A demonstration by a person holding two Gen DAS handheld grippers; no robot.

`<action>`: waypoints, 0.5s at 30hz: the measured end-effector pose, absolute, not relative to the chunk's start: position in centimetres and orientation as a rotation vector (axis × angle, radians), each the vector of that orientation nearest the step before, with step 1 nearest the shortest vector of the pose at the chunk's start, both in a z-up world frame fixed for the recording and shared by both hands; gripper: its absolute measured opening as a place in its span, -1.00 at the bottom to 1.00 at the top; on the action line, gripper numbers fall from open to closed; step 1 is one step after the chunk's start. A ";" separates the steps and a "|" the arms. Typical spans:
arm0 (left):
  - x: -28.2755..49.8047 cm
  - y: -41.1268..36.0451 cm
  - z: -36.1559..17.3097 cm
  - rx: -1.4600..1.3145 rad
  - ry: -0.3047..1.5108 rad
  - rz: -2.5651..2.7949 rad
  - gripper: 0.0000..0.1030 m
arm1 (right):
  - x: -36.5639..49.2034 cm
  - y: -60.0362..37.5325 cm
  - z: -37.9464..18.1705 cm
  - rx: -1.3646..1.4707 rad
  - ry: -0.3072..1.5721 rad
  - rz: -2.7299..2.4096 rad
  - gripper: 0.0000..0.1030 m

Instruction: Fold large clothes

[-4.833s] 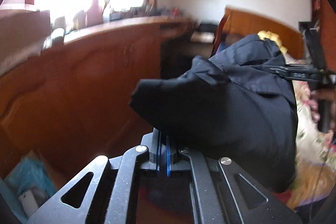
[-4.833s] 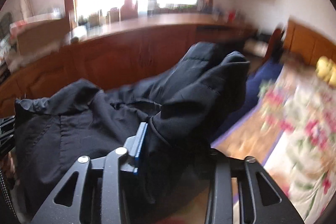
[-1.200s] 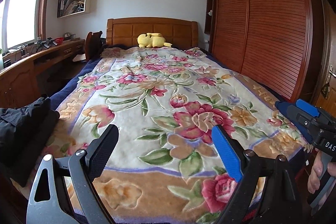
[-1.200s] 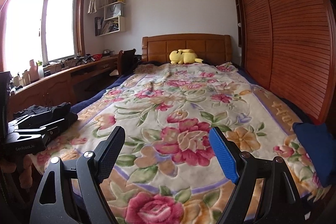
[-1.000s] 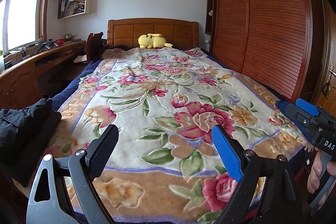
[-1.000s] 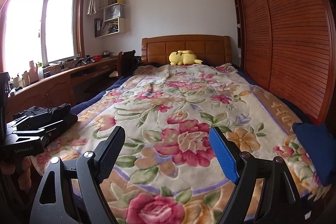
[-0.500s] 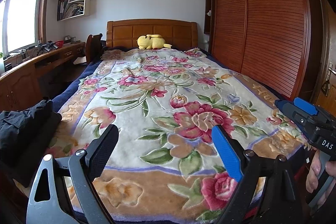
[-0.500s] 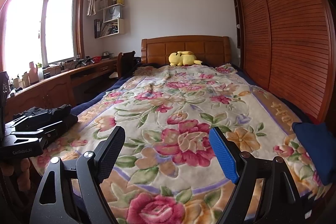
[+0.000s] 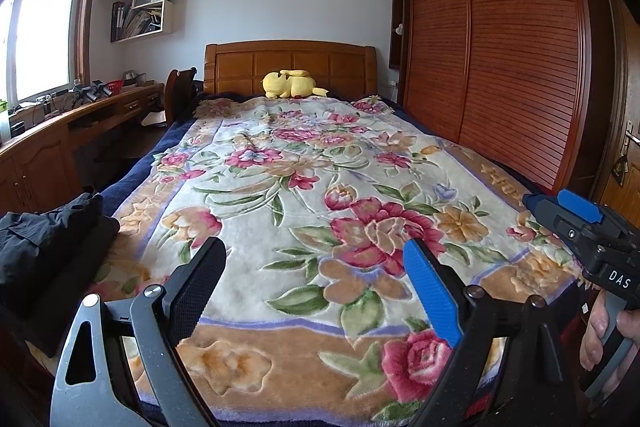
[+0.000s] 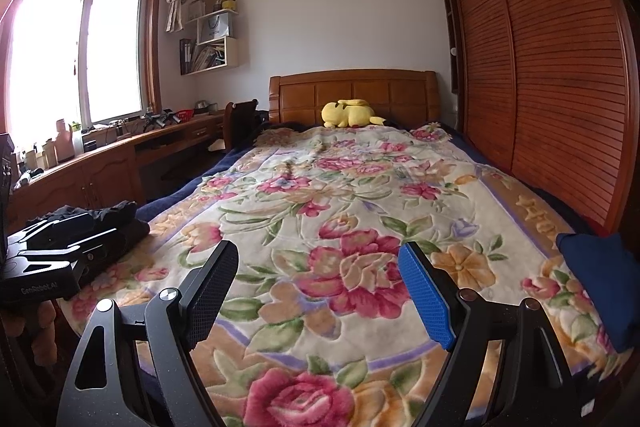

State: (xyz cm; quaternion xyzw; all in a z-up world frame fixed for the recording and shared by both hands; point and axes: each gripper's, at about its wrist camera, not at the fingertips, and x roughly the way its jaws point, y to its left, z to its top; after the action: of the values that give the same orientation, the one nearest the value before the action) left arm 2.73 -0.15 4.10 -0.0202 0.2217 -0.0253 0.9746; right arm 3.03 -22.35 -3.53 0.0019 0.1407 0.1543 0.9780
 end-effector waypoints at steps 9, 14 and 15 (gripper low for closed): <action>2.7 -0.1 4.2 -0.042 0.447 -0.051 0.76 | 3.0 -22.4 -3.5 0.005 0.281 0.312 0.63; 2.7 -0.1 4.3 -0.039 0.446 -0.050 0.76 | 3.0 -22.5 -3.5 0.006 0.279 0.311 0.63; 2.7 -0.1 4.2 -0.041 0.447 -0.052 0.76 | 3.0 -22.5 -3.5 0.006 0.279 0.312 0.63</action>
State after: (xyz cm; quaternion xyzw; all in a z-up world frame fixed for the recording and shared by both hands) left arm 2.67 -0.07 4.15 -0.0202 0.2216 -0.0256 0.9746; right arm 3.02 -22.51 -3.53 0.0032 0.1385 0.1546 0.9782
